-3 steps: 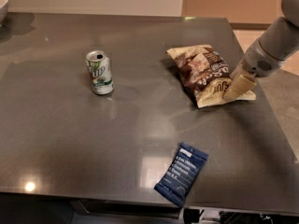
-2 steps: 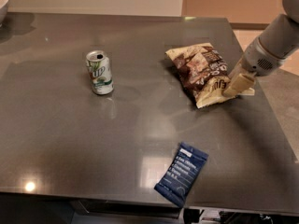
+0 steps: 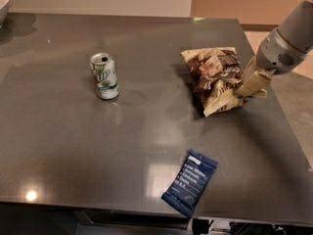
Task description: Move brown chip bag near rxbar blueberry
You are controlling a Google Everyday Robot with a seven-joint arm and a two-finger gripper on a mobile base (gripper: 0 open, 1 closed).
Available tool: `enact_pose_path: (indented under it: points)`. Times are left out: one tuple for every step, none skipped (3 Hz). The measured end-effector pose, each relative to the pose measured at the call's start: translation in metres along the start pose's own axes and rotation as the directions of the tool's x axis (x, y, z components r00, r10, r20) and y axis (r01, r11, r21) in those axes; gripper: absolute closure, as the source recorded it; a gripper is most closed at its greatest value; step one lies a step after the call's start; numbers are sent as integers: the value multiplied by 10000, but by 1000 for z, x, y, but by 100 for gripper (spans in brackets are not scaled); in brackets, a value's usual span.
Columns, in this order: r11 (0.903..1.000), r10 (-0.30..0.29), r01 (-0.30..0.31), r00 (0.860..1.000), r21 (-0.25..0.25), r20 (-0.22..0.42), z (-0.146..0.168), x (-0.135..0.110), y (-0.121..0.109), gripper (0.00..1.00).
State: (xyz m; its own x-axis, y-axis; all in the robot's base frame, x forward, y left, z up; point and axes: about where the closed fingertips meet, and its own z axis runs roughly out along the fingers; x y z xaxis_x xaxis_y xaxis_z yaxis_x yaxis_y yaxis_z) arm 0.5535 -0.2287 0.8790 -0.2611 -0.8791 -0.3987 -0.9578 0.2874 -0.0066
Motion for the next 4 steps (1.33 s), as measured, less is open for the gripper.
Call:
enact_pose_path:
  points:
    - [9990,-245,253,9995,-378,214,-15,-4,19,100]
    - [9978,-342,362,9988,-553,364,-30,-5,38,100]
    - [9957,-533,572,9971,-726,540,-35,-9,57,100]
    - [9922,-779,850,9938,-916,790,-36,-15,76,100]
